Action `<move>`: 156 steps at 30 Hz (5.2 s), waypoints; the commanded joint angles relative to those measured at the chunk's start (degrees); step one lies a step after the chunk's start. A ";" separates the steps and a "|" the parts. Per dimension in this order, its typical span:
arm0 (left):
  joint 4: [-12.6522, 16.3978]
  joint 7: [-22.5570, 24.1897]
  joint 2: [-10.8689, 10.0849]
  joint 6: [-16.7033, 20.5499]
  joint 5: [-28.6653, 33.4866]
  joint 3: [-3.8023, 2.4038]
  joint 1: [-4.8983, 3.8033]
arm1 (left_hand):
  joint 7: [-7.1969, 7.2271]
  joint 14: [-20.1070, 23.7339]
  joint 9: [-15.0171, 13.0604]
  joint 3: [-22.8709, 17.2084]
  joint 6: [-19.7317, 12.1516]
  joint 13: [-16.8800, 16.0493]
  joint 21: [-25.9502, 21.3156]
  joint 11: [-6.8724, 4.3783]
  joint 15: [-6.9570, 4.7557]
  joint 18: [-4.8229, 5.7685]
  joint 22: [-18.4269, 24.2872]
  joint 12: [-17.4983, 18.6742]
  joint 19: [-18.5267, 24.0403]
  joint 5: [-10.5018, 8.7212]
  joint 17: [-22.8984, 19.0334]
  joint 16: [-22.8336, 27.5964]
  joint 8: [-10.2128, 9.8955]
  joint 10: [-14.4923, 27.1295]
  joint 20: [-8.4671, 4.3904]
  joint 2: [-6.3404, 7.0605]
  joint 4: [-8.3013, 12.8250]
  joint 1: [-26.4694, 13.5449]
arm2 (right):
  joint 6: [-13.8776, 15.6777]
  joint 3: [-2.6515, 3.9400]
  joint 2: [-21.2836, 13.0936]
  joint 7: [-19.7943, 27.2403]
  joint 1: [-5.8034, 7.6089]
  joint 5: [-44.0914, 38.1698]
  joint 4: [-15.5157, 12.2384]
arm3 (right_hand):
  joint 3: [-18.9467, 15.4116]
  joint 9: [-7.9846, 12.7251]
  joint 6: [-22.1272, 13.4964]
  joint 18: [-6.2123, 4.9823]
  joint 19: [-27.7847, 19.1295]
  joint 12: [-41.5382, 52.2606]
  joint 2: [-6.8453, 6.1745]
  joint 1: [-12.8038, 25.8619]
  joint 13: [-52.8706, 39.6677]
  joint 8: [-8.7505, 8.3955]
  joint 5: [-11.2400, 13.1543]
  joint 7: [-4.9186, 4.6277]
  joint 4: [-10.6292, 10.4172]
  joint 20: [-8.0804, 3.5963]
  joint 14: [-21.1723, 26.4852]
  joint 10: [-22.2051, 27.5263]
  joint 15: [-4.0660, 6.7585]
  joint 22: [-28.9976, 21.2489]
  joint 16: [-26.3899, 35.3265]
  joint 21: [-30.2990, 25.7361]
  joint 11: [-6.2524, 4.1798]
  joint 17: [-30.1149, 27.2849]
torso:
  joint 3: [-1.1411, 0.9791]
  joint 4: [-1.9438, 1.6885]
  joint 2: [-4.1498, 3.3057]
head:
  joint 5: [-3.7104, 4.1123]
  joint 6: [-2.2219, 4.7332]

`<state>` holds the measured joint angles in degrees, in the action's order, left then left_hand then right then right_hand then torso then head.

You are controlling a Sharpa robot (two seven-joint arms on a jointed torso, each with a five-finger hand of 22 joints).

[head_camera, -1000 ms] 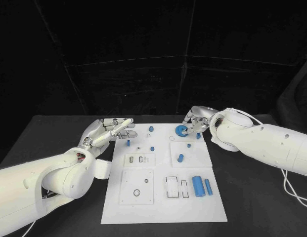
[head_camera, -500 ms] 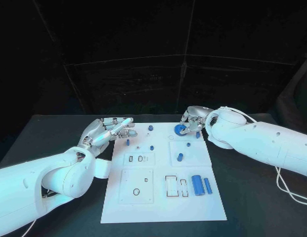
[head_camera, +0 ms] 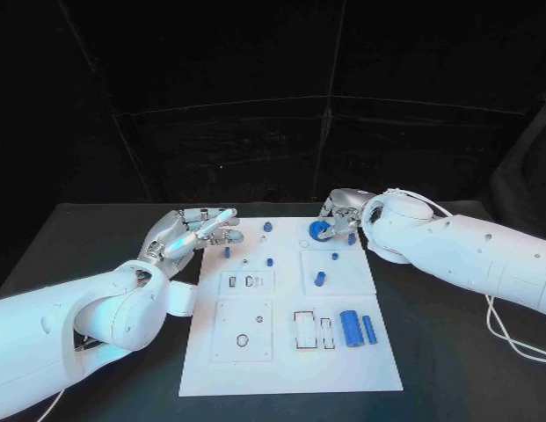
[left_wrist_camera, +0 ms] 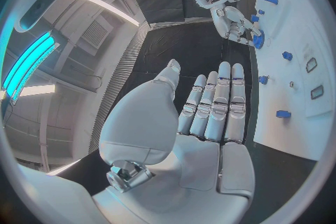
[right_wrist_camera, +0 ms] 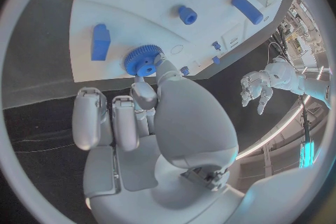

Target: Assemble the parts on the task board

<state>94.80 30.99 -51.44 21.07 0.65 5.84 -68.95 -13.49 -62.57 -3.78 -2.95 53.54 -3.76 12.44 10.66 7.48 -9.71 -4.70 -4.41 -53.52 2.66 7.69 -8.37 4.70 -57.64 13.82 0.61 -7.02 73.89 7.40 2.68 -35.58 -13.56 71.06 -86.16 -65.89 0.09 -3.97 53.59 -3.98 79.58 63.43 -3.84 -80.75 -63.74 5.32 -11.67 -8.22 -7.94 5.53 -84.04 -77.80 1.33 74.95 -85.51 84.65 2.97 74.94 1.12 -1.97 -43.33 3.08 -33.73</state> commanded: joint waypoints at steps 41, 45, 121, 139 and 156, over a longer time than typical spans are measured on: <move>0.03 -0.02 0.13 -1.00 -0.26 -0.06 -0.10 | -0.33 -0.15 0.02 -0.14 -0.27 0.08 -0.18 0.08 0.33 -0.80 0.13 0.48 -0.51 0.10 0.12 0.47 -0.40 0.32 0.27 -0.98 0.77 0.42 | 9.09 -0.41 7.26 -1.72 -0.02 -3.44 -6.50 | 10.44 0.07 7.14 1.56 2.70 5.41 1.09 1.06 -6.35 2.00 0.63 1.37 2.69 -1.06 -4.03 -2.54 0.71 3.96 -0.63 1.63 -1.13 5.30 | -0.03 -0.14 -0.04 | -0.47 -0.11; -0.01 -0.01 0.18 -0.99 -0.26 -0.06 -0.10 | -0.33 -0.15 0.02 -0.14 -0.27 0.08 -0.18 0.08 0.33 -0.80 0.13 0.48 -0.51 0.10 0.12 0.47 -0.40 0.32 0.27 -0.98 0.77 0.42 | 6.72 -0.55 9.19 -2.36 -0.07 -4.21 -4.95 | 10.74 0.11 6.97 1.58 2.73 5.05 0.70 1.37 -6.14 1.77 1.26 1.29 2.78 -1.00 -4.01 -2.33 0.64 4.03 -0.58 1.65 -1.05 5.25 | -0.04 -0.04 -0.03 | -0.58 -0.23; -1.77 -0.17 0.73 -1.50 -0.27 -0.05 -0.08 | -0.33 -0.18 0.02 -0.17 -0.29 0.08 -0.25 0.09 0.34 -0.79 0.20 0.56 -0.59 0.10 0.15 0.62 -0.49 0.40 0.27 -1.09 1.05 0.59 | 10.40 -2.10 -15.45 23.80 -0.88 20.35 -7.59 | 3.97 0.15 -1.10 0.85 0.13 -1.58 -3.60 0.99 -1.55 -1.63 -0.87 -0.78 1.56 0.60 -3.56 2.05 -1.03 0.90 0.57 0.08 0.87 4.05 | -1.14 1.48 0.02 | -0.29 0.65; -2.22 -0.20 0.99 -1.64 -0.27 -0.05 -0.04 | -0.31 -0.21 0.01 -0.17 -0.26 0.08 -0.27 0.07 0.34 -0.79 0.22 0.56 -0.62 0.10 0.17 0.64 -0.49 0.37 0.27 -1.13 1.10 0.62 | 8.30 -2.10 -12.58 24.26 -3.43 18.67 -2.52 | 3.66 0.00 -0.74 0.95 0.50 -0.76 -2.63 -0.03 -2.22 -1.27 -1.21 -0.70 2.02 0.62 -3.71 1.58 -1.01 1.37 0.34 0.22 0.81 4.63 | -0.90 1.38 0.11 | -0.19 0.15; -2.24 -0.22 1.00 -1.62 -0.27 -0.05 -0.04 | -0.31 -0.21 0.01 -0.17 -0.26 0.08 -0.27 0.07 0.34 -0.79 0.22 0.56 -0.62 0.10 0.17 0.64 -0.49 0.37 0.27 -1.13 1.10 0.62 | 7.60 -2.09 -10.36 23.84 -3.71 17.39 -0.08 | 4.63 -0.30 2.85 1.14 1.23 1.08 0.85 -1.40 -3.74 -0.13 1.80 -0.18 2.87 0.28 -3.93 0.43 -0.59 2.29 0.02 0.55 0.30 5.47 | -0.90 1.40 0.12 | -0.22 0.06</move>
<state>92.50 30.56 -50.51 20.17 0.64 5.85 -68.92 -13.49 -62.57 -3.77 -3.09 53.54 -3.76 12.44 10.66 7.48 -9.71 -4.54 -4.20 -53.72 2.66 7.77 -7.93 4.45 -57.64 14.02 0.08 -6.24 74.42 15.81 0.57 -46.07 10.03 67.26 -67.90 -66.12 4.40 -4.19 56.04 -3.09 80.27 64.34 -3.58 -82.16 -67.42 4.81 -10.08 -8.30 -5.19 5.80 -84.04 -76.99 0.72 74.93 -85.30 84.97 3.15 74.92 0.23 -0.56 -43.23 2.89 -33.63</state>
